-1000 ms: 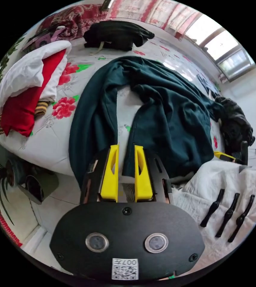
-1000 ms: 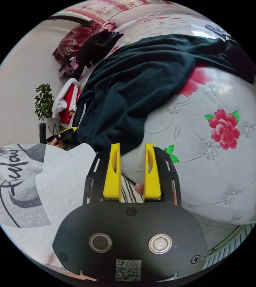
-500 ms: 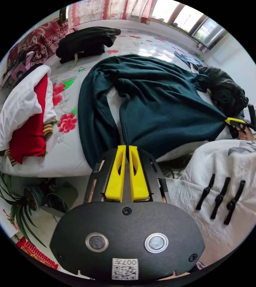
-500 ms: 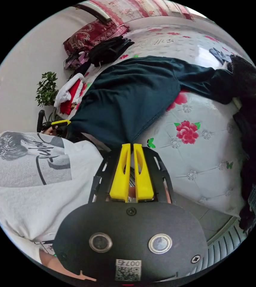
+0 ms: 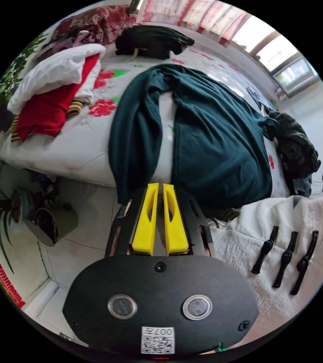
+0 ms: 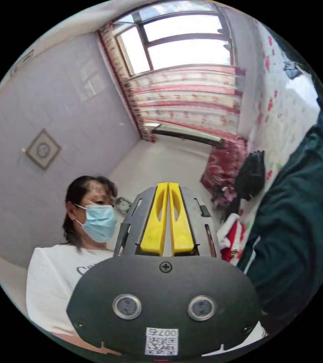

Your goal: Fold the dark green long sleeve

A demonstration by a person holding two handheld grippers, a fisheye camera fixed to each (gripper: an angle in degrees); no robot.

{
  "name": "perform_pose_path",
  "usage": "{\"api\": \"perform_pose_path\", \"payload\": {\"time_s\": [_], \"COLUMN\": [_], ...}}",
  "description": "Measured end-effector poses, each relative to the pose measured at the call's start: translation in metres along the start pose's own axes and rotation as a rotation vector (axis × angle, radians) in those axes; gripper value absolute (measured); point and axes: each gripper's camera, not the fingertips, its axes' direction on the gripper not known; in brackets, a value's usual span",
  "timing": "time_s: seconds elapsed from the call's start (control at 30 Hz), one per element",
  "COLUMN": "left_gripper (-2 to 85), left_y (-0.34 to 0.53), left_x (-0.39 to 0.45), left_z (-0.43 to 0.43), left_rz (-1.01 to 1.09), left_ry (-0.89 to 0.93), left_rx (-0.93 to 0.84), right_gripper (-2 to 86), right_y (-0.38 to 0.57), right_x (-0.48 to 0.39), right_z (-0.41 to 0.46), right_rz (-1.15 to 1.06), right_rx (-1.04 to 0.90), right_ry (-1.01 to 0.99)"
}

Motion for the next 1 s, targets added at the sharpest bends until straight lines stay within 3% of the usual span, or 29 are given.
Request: {"api": "perform_pose_path", "payload": {"time_s": [0.13,0.23,0.5,0.87,1.0], "left_gripper": [5.3,5.4,6.4,6.6,6.1], "left_y": [-0.023,-0.040,-0.045,-0.093,-0.106], "left_x": [-0.013,-0.006,-0.033,-0.055,-0.038], "left_z": [-0.005,0.006,0.009,0.011,-0.015], "left_rz": [-0.060,-0.031,-0.176,-0.143,-0.074], "left_ry": [0.053,0.031,-0.061,-0.156,-0.157], "left_rx": [0.049,0.036,0.047,0.049,0.142], "right_gripper": [-0.3,-0.3,-0.4,-0.3,-0.3], "right_y": [-0.044,-0.054,-0.053,-0.045,-0.043], "right_x": [-0.064,-0.099,-0.137,-0.129,-0.128], "right_z": [0.088,0.128,0.151,0.186,0.209], "right_rz": [-0.059,0.003,0.053,0.071,0.071], "right_rx": [-0.129,-0.173,-0.226,-0.264,-0.274], "right_ry": [-0.418,-0.536,-0.568,-0.530,-0.532]}}
